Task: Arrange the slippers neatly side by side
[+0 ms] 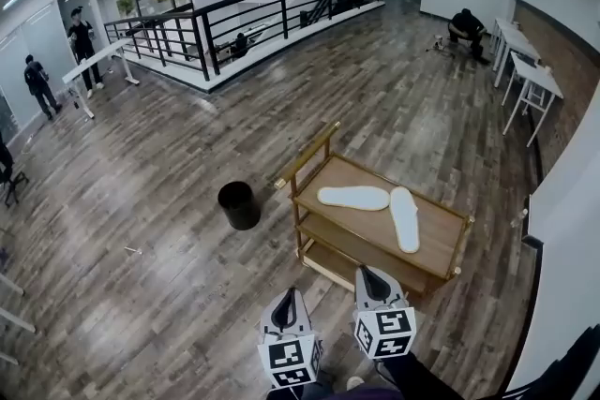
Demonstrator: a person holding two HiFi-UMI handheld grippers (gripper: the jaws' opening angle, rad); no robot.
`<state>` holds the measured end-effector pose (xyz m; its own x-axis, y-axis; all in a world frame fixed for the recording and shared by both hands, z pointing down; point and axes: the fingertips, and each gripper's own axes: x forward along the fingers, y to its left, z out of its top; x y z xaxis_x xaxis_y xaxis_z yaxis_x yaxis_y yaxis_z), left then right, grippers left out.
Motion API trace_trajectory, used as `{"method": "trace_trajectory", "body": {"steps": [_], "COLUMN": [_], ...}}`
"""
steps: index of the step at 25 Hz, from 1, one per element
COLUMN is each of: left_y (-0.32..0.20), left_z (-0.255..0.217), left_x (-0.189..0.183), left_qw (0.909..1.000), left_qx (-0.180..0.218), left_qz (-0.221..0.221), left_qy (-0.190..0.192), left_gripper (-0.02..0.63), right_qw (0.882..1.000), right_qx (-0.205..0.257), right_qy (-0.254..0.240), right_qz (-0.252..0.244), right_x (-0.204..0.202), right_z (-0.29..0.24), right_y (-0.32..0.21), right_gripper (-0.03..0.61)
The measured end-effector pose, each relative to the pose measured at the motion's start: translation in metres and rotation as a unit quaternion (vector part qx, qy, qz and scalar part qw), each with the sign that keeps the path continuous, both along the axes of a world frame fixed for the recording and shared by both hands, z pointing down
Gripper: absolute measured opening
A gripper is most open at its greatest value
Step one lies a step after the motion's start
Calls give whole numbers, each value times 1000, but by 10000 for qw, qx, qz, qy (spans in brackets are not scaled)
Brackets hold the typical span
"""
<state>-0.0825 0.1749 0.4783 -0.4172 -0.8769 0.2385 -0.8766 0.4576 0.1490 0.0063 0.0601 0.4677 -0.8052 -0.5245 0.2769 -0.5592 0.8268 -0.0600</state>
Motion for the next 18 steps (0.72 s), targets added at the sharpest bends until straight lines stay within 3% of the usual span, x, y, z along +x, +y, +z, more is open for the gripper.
{"method": "trace_trajectory", "body": {"steps": [6,12,18], "left_y": [-9,-27,-50], "left_z": [5,20,31], "left_x": [-57,-76,-91], "left_qw": [9999,9992,9985], "left_qx": [28,35,19], "left_qz": [44,229,385], "left_qy": [102,339,400], "left_gripper": [2,2,2], "right_qw": [9997,9971,9951], "right_qx": [-37,-102,-160], "right_qy": [35,342,349], "right_qz": [245,673,914], "right_x": [-40,-35,-46], "right_z": [5,20,29], "right_y": [-8,-26,-49], "right_gripper": [-2,-2,-2]}}
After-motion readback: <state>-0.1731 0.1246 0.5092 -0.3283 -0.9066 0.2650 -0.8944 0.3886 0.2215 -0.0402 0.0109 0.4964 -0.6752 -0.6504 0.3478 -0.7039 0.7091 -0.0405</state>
